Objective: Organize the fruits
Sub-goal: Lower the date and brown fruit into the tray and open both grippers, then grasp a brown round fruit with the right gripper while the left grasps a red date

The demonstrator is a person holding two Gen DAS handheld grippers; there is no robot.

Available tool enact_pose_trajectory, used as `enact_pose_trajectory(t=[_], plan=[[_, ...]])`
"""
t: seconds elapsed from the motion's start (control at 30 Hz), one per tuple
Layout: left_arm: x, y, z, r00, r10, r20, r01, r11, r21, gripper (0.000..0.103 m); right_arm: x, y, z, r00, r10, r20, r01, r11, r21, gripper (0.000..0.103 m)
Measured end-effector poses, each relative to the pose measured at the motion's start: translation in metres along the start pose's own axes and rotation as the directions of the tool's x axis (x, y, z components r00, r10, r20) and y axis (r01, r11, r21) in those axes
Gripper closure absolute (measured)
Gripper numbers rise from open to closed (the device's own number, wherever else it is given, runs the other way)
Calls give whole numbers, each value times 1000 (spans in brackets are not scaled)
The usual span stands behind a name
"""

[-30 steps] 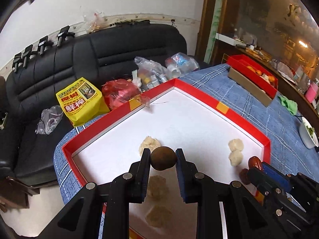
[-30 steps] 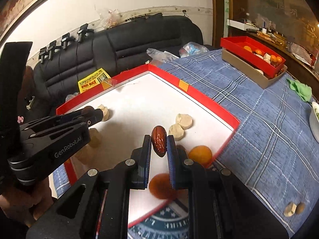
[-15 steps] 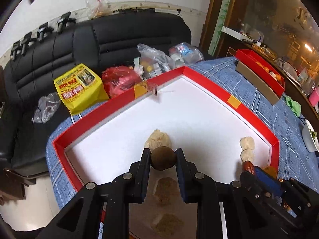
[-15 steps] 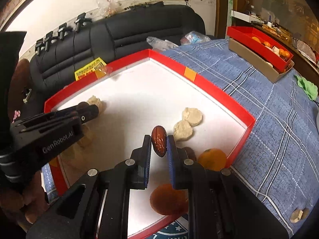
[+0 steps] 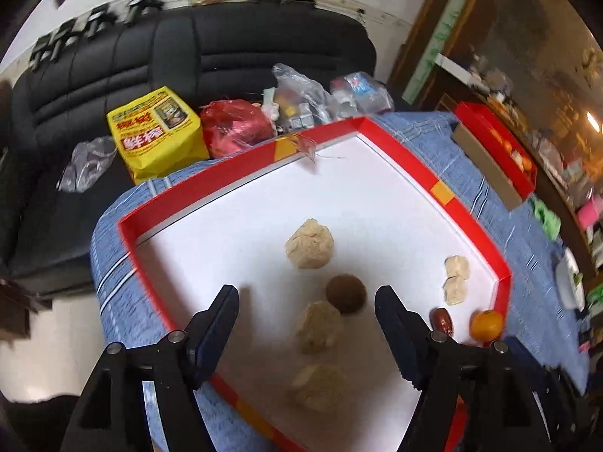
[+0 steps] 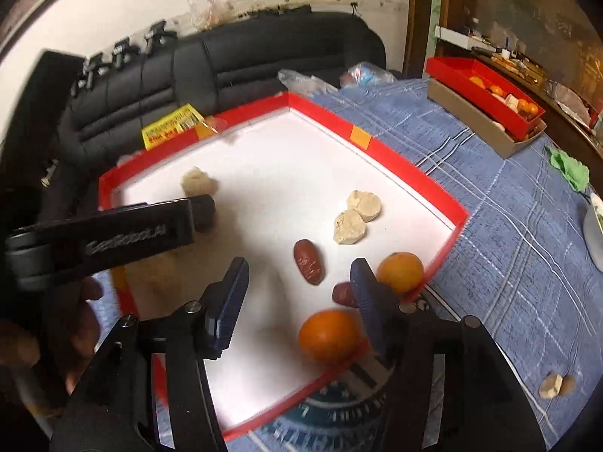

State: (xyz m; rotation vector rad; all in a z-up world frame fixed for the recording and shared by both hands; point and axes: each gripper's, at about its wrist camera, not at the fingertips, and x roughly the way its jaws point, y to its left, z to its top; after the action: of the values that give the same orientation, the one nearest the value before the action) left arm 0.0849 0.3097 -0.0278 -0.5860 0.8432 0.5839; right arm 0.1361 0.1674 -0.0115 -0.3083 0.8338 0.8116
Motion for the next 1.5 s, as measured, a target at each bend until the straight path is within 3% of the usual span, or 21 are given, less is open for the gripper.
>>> enact_pose_trajectory(t=[0.13,0.3,0.37,0.53,0.77,0.87,1.07,1.1,1.13,1.33,1.43,1.5], plan=[[-23,-4,-11,998,-10,66,12,1000,-18,31,-35,-11,-14,998,5,65,-6,1000,28,46],[-46,-37,-41,991,-83,107,74,994,81,31,-73,-48,-45,993,-38,113,28,996,85,46],[-52,-55,-56,988,-114,106,98,985,141,31,-87,-81,-68,990,-86,109,69,985,155,46],[-64,-103,-102,974,-214,76,177,925,336,30,-104,-144,-111,978,-199,57,176,946,271,46],[-58,-148,-150,964,-266,-26,246,844,477,30,-109,-218,-155,945,-319,-77,325,877,354,47],[-53,-153,-156,964,-261,-49,251,836,488,30,-105,-231,-154,941,-325,-90,336,874,351,48],[-47,-164,-160,963,-260,-63,255,822,509,30,-79,-237,-131,940,-326,-100,341,888,308,60],[-45,-166,-161,964,-258,-62,253,819,515,30,-75,-239,-128,939,-330,-101,345,889,301,68],[-43,-168,-161,965,-257,-61,250,817,520,30,-72,-241,-126,939,-329,-96,343,889,303,83],[-19,-192,-158,964,-245,-99,259,804,536,30,-74,-239,-128,947,-310,-80,319,895,311,83],[-6,-202,-151,970,-218,-105,240,812,532,35,-76,-243,-131,957,-284,-65,289,895,339,83],[1,-202,-144,976,-186,-114,218,828,516,43,-77,-246,-132,962,-268,-56,270,895,354,83]])
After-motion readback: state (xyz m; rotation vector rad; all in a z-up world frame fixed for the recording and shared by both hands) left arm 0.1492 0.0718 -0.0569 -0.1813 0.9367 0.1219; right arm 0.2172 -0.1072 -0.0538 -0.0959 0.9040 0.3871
